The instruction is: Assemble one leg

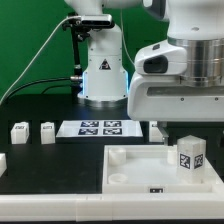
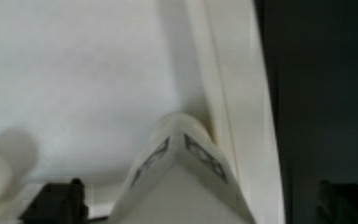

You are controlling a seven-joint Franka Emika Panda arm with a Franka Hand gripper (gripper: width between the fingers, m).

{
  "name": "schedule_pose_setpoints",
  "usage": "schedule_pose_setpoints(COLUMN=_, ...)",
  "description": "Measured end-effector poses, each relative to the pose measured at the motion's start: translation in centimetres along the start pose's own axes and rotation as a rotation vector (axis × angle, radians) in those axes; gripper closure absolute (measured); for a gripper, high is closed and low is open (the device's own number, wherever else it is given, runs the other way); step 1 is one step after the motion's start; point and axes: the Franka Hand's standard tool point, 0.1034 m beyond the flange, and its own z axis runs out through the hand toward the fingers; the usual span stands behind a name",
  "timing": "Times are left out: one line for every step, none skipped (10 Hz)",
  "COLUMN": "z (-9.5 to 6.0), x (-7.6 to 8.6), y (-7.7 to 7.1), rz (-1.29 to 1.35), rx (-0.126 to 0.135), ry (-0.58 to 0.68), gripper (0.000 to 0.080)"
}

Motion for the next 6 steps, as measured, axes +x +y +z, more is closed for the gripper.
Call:
schedule_pose_setpoints(z=-0.08, x=0.22, y=0.08, rz=-0.149, rx=-0.010, ry=0.011, gripper=0.0150)
schedule_pose_setpoints(z=-0.23, x=0.55, y=0.18, rz=-0.320, rx=-0.021, ry=0.026, gripper=0.0150)
schedule_pose_setpoints(z=-0.23, x=0.59, y=0.28, rz=-0.445, rx=-0.023, ry=0.024, gripper=0.0150)
schedule_pose_setpoints(z=-0.22, x=0.54, y=0.16, rz=-0.533, rx=-0.023, ry=0.023, gripper=0.0150)
schedule_pose_setpoints(z=-0.07, x=0.43, y=0.19, rz=-0.619, rx=-0.024, ry=0.021, gripper=0.0150)
schedule_pose_setpoints(z=0.11, x=0.31, y=0.26, rz=-0.673, rx=-0.024, ry=0.018, gripper=0.0150)
